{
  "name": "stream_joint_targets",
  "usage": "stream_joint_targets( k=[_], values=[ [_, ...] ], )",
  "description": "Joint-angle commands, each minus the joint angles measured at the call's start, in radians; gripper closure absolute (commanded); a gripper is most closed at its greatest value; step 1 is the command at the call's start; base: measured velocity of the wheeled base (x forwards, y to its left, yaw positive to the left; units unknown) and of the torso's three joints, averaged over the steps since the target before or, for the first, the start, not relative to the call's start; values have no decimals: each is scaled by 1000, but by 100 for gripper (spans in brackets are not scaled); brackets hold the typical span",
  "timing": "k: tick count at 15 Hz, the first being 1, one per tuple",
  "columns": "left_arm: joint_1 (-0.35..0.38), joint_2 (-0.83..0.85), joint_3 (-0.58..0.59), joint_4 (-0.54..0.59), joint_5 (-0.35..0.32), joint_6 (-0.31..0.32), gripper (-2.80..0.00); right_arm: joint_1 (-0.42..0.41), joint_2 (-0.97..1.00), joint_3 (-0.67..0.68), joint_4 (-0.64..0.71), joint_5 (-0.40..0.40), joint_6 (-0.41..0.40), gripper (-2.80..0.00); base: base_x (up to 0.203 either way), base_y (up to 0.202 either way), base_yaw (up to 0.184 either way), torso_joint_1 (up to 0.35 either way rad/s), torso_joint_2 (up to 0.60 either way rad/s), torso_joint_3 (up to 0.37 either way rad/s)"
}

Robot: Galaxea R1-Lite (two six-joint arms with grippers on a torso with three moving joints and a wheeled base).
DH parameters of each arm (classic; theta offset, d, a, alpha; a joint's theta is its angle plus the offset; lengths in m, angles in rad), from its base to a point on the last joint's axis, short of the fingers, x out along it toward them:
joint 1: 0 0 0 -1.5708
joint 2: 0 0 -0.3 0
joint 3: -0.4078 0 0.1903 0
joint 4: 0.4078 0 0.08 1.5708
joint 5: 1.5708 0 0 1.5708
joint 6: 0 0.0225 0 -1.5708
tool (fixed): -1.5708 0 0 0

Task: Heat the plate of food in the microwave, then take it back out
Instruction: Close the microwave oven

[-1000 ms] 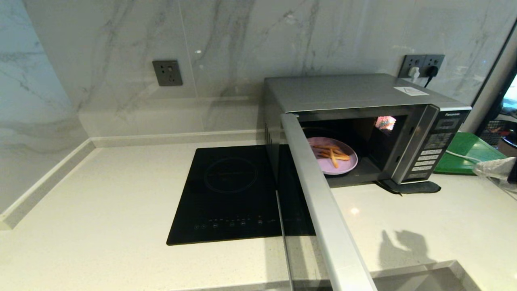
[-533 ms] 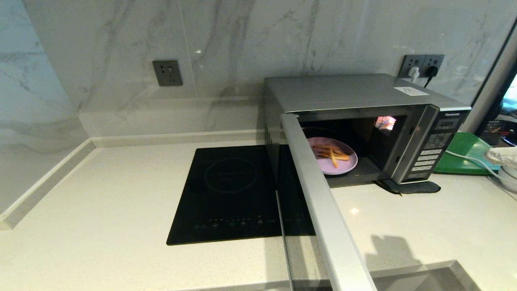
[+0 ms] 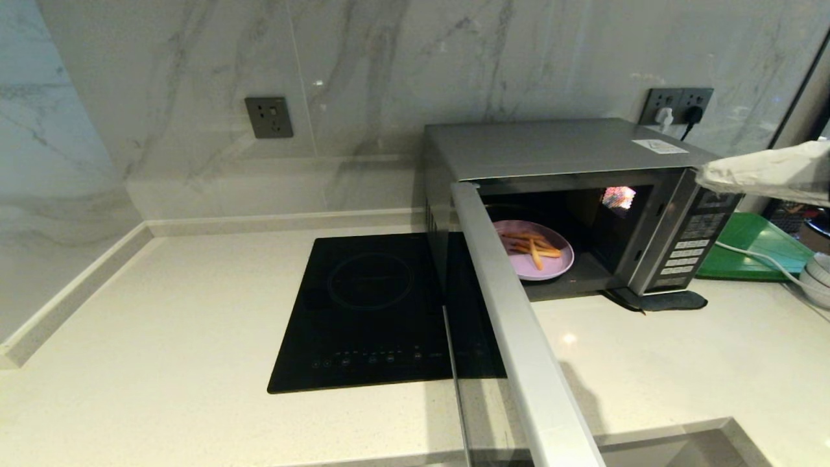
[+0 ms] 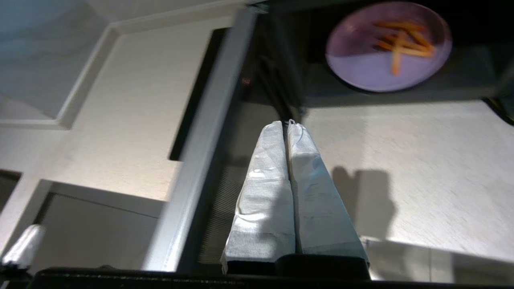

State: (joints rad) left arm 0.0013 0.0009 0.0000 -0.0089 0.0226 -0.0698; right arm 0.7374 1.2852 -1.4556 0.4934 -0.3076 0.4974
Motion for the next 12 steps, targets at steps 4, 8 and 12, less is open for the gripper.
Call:
stream_joint_targets(
  k=[4,8,12],
  values=[
    [0,1,0,0,0,-1,0,288,340,-341,13,-232,0,0,0,0,0,0,0,0],
    [0,1,0,0,0,-1,0,408,521,-476,125,-583,21,0,0,0,0,0,0,0],
    [0,1,0,0,0,-1,0,468,533,-485,143,-594,93,0,0,0,0,0,0,0]
  ],
)
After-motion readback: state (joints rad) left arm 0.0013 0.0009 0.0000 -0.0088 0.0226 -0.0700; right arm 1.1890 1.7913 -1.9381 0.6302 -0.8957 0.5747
